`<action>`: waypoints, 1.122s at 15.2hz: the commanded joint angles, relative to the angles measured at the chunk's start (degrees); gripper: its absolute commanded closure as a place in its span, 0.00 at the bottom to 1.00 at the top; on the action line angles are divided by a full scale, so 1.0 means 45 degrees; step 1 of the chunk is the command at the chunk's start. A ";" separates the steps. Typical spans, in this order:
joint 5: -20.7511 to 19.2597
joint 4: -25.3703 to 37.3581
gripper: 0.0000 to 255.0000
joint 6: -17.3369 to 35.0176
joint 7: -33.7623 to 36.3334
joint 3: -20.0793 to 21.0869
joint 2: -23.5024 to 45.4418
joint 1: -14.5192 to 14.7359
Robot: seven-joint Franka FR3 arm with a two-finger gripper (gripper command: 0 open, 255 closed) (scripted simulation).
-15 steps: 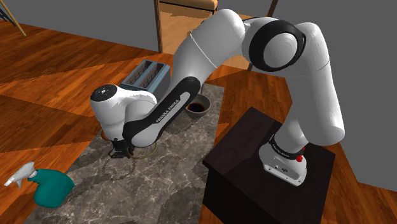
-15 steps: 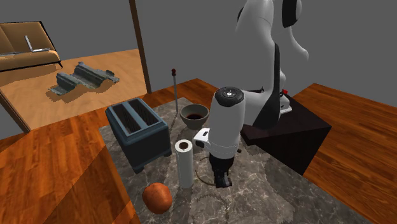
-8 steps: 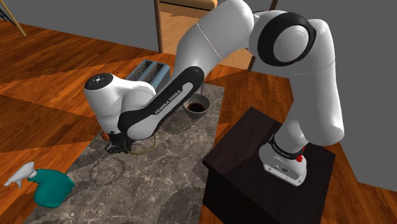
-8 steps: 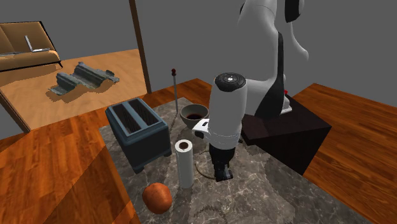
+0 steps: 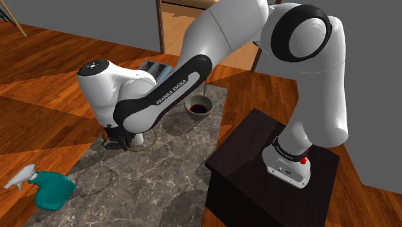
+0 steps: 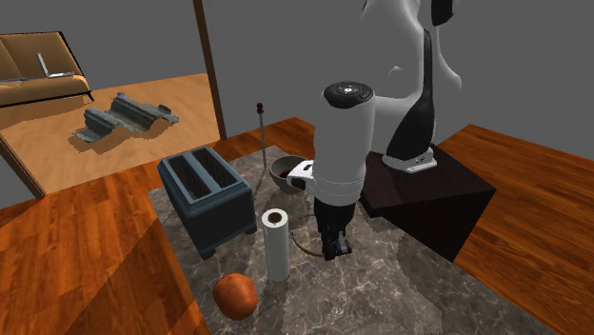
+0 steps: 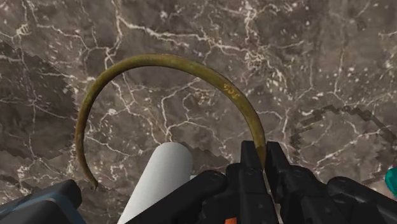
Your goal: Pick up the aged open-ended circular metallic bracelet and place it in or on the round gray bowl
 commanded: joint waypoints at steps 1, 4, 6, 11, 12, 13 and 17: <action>0.0066 0.0055 1.00 -0.0182 -0.0031 0.0047 -0.0130 -0.0019; 0.0391 -0.1519 1.00 0.0439 -0.0700 0.0130 -0.1149 -0.0875; 0.0637 -0.2468 1.00 0.0802 -0.1211 0.0167 -0.1787 -0.1431; 0.1336 -0.4534 1.00 0.1552 -0.2702 0.0177 -0.3256 -0.2758; 0.1486 -0.4899 1.00 0.1676 -0.3033 0.0163 -0.3528 -0.3014; 0.1640 -0.5249 1.00 0.1791 -0.3374 0.0138 -0.3794 -0.3262; 0.2263 -0.6501 1.00 0.2172 -0.4824 -0.0047 -0.4779 -0.4193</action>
